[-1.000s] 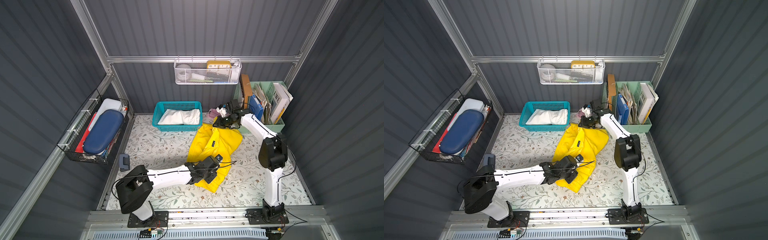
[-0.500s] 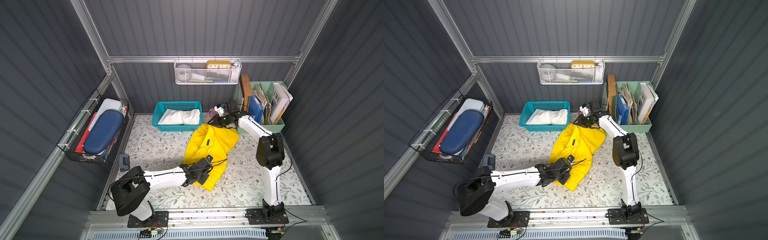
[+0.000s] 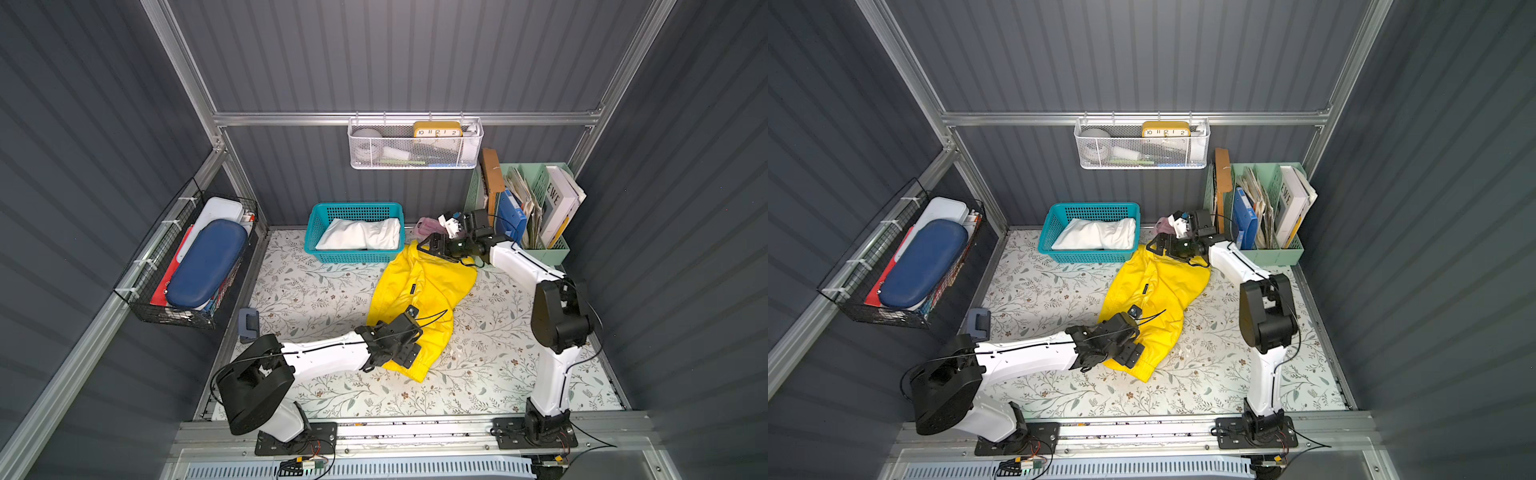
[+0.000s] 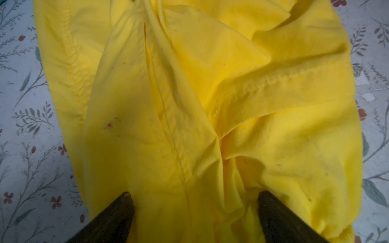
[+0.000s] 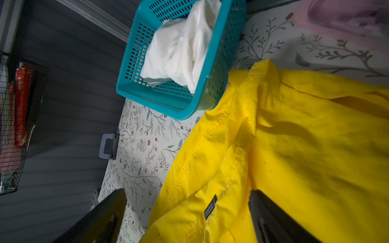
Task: Roll up the shorts
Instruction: Fold the shorts at the center of the board.
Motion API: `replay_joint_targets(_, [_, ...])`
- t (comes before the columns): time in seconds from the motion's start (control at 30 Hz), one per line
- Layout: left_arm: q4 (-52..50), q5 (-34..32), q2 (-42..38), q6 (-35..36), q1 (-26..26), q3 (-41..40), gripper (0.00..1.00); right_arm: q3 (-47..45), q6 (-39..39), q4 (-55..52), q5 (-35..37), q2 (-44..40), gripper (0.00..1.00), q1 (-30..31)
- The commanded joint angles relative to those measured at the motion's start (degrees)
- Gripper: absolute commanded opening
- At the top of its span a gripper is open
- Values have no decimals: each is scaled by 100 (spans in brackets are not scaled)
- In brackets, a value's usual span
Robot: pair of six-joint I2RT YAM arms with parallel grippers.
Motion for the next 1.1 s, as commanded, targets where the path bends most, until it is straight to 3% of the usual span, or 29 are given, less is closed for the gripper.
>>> replay_joint_targets(0.0, [45, -297, -457, 122, 74, 215, 96, -514, -243, 123, 166, -446, 89, 7])
replay_joint_targets(0.13, [469, -320, -892, 404, 179, 287, 90, -1099, -314, -8, 92, -770, 55, 33])
replay_joint_targets(0.2, [680, -233, -1024, 547, 259, 281, 80, -1288, -391, -194, 78, -867, 45, 50])
replay_joint_targets(0.27, [828, -168, -1069, 642, 369, 266, 62, -1495, -404, -260, 62, -927, 35, 83])
replay_joint_targets(0.4, [980, -3, -996, 769, 616, 271, 15, -1834, -458, -494, -6, -1017, 8, 212])
replay_joint_targets(0.47, [1047, 70, -941, 797, 751, 266, 2, -2065, -432, -503, -101, -1046, 0, 296])
replay_joint_targets(0.63, [1379, 844, -768, 816, 1155, 157, 0, -2684, -179, -415, -110, -1048, 0, 613])
replay_joint_targets(0.87, [1579, 1998, 86, 898, 1453, 405, 0, -3273, 49, -501, 216, -775, 0, 678])
replay_joint_targets(1.07, [1414, 2311, 754, 731, 1506, 494, 0, -3133, -318, -1164, 705, -447, 0, 350])
